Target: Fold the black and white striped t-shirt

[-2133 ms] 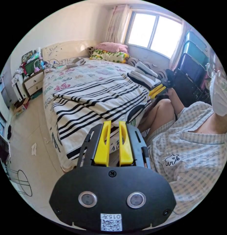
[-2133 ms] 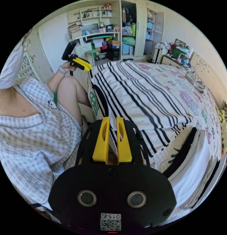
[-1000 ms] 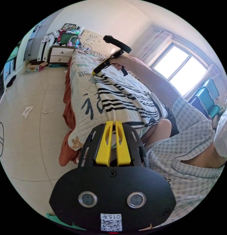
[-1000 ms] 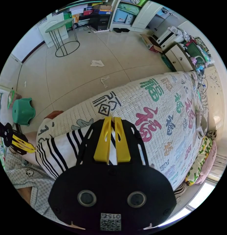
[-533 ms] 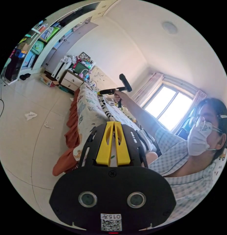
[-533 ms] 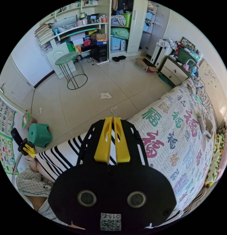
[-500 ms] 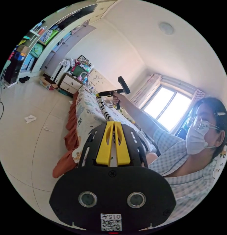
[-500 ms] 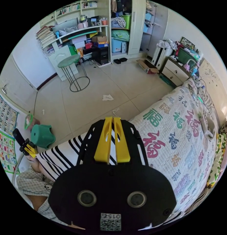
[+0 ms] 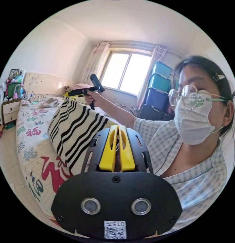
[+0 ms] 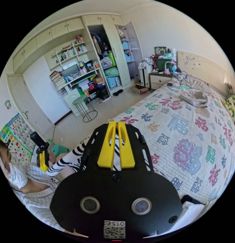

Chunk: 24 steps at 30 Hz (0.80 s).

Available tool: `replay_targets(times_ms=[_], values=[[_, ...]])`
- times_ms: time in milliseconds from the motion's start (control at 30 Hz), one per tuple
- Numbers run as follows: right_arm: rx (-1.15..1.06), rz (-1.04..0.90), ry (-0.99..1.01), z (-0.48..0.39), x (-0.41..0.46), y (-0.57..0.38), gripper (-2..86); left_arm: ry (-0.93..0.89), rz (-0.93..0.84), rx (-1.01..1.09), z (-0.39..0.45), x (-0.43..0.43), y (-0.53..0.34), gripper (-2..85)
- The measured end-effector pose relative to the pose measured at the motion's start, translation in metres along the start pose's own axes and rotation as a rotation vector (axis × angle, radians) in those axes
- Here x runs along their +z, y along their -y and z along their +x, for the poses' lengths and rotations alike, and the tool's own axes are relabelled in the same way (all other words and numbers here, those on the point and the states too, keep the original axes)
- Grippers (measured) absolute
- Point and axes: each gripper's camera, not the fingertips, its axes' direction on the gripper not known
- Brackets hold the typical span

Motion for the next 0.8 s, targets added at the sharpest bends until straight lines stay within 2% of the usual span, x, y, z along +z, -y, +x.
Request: replay_targets(times_ms=[300,467,600,667,800], values=[[0.338,-0.015,-0.020,0.152,-0.038,-0.124,-0.4,-0.034,-0.481,0.086,0.015,0.251,0.004,-0.7],[0.405,-0.024,0.060,0.188,-0.038,-0.144,-0.1,-0.033,-0.542,0.119,0.023,0.315,-0.007,-0.2],[0.441,-0.043,-0.092,0.200,-0.061,-0.154,1.1,-0.012,-0.628,0.162,0.030,0.366,-0.026,2.6],[0.433,-0.022,-0.093,0.198,-0.079,-0.159,2.2,-0.046,-0.662,0.159,0.031,0.380,-0.030,4.4],[0.298,-0.038,-0.021,0.157,-0.126,-0.165,6.8,-0.138,-0.541,0.238,0.044,0.352,-0.003,6.9]])
